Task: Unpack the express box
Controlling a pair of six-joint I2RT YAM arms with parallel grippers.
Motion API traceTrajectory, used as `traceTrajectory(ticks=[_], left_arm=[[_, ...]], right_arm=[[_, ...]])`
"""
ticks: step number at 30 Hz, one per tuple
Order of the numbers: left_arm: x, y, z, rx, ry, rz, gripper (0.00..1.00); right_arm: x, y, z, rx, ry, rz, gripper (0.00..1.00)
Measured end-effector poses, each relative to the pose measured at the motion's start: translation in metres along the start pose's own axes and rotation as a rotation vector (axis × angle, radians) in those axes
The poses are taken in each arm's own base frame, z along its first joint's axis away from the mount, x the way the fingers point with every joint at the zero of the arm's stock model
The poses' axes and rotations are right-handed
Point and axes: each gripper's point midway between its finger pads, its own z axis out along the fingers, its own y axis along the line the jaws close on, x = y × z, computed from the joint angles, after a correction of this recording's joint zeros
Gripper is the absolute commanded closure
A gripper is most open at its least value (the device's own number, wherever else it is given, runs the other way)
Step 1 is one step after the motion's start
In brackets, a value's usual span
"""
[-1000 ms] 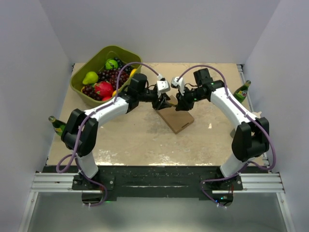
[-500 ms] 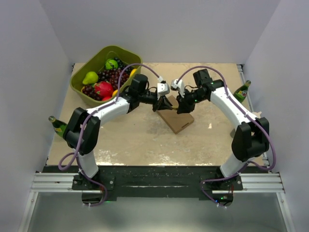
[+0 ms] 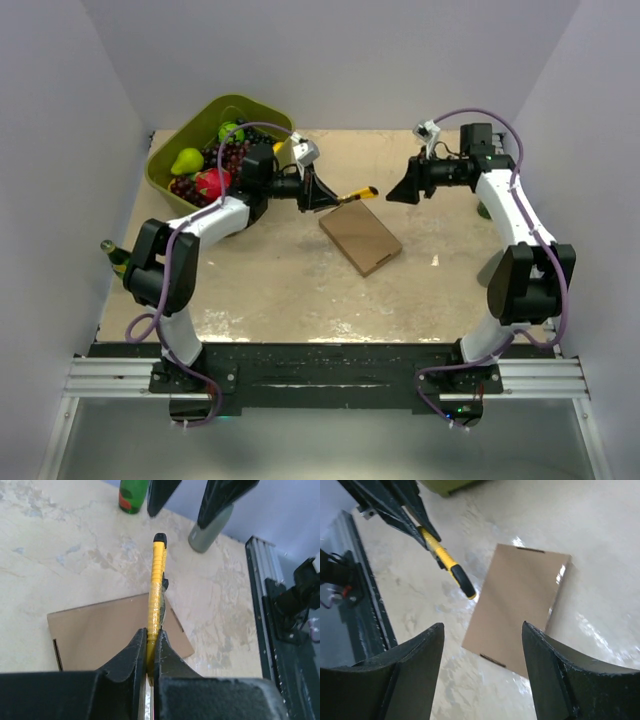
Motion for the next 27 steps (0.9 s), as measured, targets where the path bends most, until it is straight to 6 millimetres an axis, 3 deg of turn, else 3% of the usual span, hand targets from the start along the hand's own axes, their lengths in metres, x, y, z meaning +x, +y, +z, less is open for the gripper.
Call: traceTrajectory(ticks=[9, 12, 13, 17, 27], left_arm=[[-0.028, -0.019, 0.005, 0.076, -0.086, -0.079, 1.00], [-0.030, -0.023, 0.008, 0.098, -0.092, -0.087, 1.00], [-0.029, -0.024, 0.009, 0.103, -0.093, -0.092, 1.00], [-0.025, -0.018, 0.013, 0.107, -0.091, -0.110, 1.00], [-0.021, -0.018, 0.018, 0.132, -0.087, -0.126, 1.00]], right_arm=[[-0.011, 0.031, 0.033, -0.208, -0.039, 0.045, 0.37], [-0.019, 0.035, 0.036, -0.226, -0.058, 0.040, 0.45], [-0.021, 0.035, 0.038, -0.230, -0.064, 0.044, 0.53], [-0.025, 0.040, 0.043, -0.259, -0.078, 0.058, 0.60], [-0.016, 0.058, 0.054, -0.339, -0.059, 0.092, 0.51]])
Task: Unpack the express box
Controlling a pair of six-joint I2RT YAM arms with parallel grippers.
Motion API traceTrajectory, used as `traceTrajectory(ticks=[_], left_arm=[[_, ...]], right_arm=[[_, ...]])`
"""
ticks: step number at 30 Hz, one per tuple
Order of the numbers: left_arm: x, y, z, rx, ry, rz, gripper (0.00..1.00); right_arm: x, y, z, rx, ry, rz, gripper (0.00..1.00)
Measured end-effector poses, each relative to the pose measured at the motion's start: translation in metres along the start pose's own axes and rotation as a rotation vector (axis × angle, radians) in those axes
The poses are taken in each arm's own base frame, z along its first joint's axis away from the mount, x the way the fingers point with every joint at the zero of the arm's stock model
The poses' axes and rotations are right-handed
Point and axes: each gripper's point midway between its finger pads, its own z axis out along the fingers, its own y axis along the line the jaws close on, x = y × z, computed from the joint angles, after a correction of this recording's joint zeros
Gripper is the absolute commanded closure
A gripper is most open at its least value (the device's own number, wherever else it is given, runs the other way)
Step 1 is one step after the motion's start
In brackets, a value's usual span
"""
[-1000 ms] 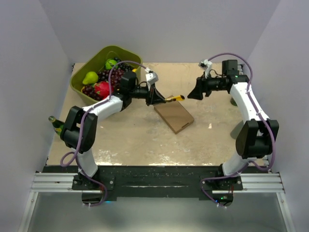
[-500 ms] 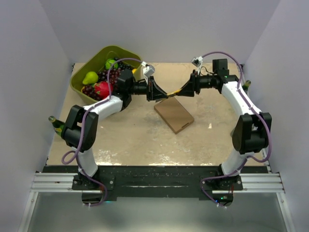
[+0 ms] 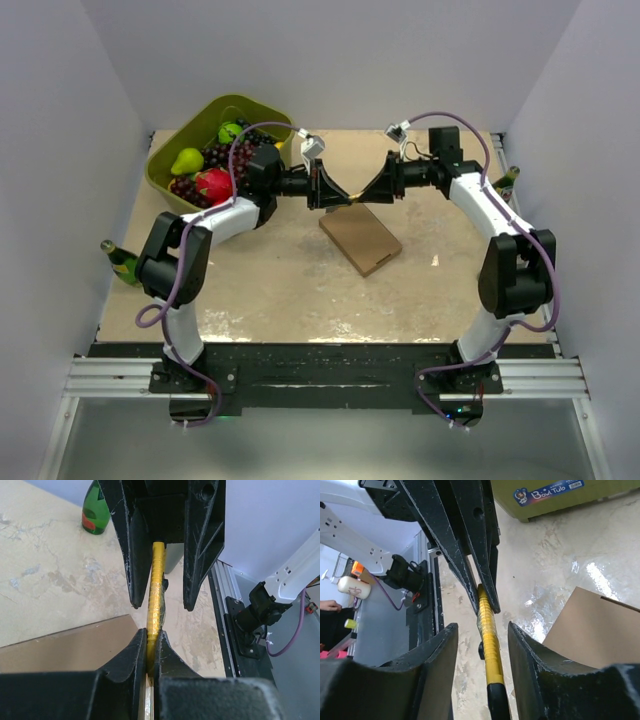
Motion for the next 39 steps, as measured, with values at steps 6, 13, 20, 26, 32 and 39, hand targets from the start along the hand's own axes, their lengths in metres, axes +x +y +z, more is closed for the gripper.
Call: traceTrajectory(ticks=[6, 13, 20, 26, 32, 39], left_arm=[[-0.002, -0.003, 0.000, 0.014, -0.004, -0.001, 1.00], [-0.001, -0.006, 0.000, 0.028, 0.002, -0.009, 1.00], [0.000, -0.009, -0.001, 0.044, 0.010, -0.014, 1.00], [0.001, -0.011, -0.001, 0.052, 0.014, -0.020, 1.00], [0.001, -0.010, -0.001, 0.050, 0.014, -0.022, 0.60], [0.007, 0.045, -0.009, -0.269, 0.007, 0.006, 0.30]], right_arm=[[0.001, 0.006, 0.002, -0.029, 0.002, 0.002, 0.62], [0.003, 0.009, 0.006, -0.038, 0.014, -0.005, 0.64], [0.008, 0.009, 0.009, -0.037, 0.028, -0.016, 0.66], [0.011, 0.009, 0.009, -0.037, 0.036, -0.019, 0.91], [0.011, 0.006, 0.008, -0.014, 0.046, -0.046, 1.00], [0.013, -0.028, -0.014, 0.283, 0.165, -0.150, 1.00]])
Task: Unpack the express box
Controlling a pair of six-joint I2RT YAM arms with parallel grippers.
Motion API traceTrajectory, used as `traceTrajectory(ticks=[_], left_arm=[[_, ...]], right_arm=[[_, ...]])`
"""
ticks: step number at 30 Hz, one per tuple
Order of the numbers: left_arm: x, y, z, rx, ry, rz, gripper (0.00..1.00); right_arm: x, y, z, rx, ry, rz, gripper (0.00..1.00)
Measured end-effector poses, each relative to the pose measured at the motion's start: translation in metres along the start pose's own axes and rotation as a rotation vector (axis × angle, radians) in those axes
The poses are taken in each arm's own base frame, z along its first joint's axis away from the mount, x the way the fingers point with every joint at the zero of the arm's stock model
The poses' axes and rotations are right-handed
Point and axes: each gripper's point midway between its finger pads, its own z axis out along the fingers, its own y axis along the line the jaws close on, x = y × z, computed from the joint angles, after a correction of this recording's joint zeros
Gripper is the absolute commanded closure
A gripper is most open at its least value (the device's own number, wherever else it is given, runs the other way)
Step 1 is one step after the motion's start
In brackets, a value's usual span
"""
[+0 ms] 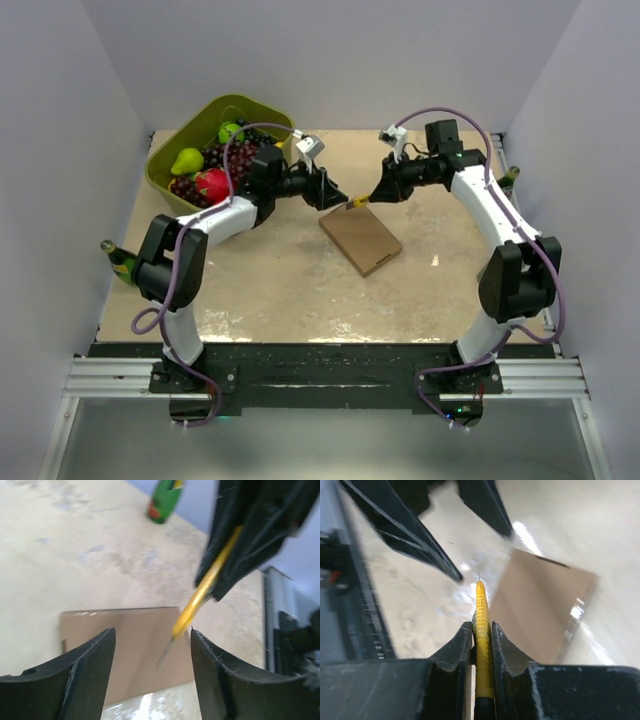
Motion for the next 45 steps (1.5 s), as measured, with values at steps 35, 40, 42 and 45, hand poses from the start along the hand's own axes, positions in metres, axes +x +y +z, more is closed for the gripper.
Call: traceTrajectory(ticks=[35, 40, 42, 45], left_arm=[[0.124, 0.064, 0.030, -0.344, 0.224, -0.103, 1.00], [0.123, 0.065, 0.030, -0.348, 0.220, -0.102, 1.00], [0.123, 0.065, 0.030, -0.349, 0.220, -0.102, 1.00], [0.124, 0.065, 0.030, -0.351, 0.219, -0.102, 1.00]], right_arm=[[0.011, -0.114, 0.017, 0.642, 0.162, -0.004, 1.00], [0.008, -0.110, 0.029, 0.613, 0.159, -0.013, 1.00], [0.010, -0.111, 0.034, 0.607, 0.168, -0.012, 1.00], [0.016, -0.112, 0.040, 0.599, 0.185, -0.007, 1.00]])
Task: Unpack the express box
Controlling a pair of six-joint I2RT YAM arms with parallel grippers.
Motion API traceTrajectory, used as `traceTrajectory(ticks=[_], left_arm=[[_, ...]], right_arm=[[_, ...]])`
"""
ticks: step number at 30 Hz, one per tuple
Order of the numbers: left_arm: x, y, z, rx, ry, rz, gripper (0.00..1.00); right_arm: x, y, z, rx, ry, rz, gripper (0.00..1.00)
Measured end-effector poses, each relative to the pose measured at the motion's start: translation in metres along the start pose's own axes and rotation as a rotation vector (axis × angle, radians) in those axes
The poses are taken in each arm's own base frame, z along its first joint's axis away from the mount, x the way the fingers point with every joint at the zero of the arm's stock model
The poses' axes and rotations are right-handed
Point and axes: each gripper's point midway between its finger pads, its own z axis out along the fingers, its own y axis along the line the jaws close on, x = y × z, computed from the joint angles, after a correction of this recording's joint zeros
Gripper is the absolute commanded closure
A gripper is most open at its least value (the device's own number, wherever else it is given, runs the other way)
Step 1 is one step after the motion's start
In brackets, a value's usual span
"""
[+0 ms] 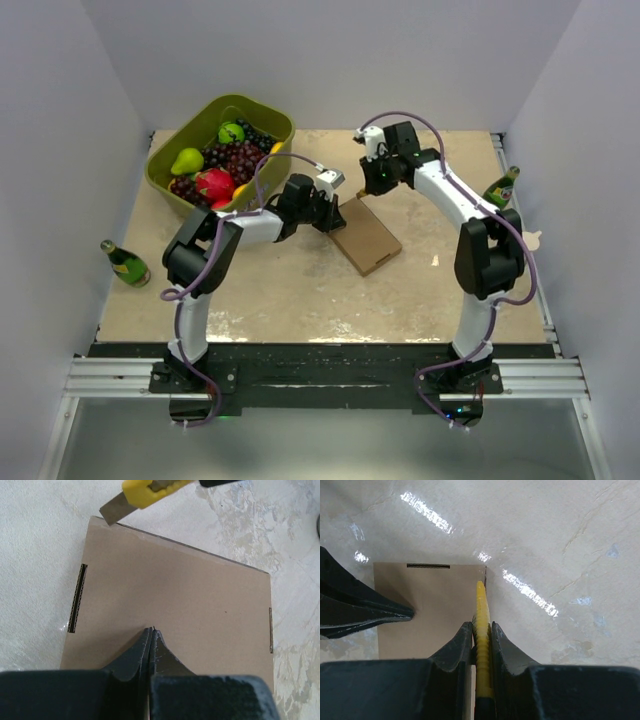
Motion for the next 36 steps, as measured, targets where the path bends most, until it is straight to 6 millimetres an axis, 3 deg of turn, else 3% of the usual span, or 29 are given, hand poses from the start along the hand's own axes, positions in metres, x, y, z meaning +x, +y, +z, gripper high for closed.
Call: traceTrajectory(ticks=[11, 36], left_arm=[[-0.0002, 0.0006, 0.0001, -0.003, -0.004, 0.000, 1.00], [-0.0003, 0.0007, 0.0002, -0.008, -0.005, -0.015, 1.00]], right_arm=[[0.0038, 0.0060, 0.0060, -0.006, 0.017, -0.008, 1.00], [0.0040, -0.0007, 0.0058, 0.038, 0.023, -0.012, 1.00]])
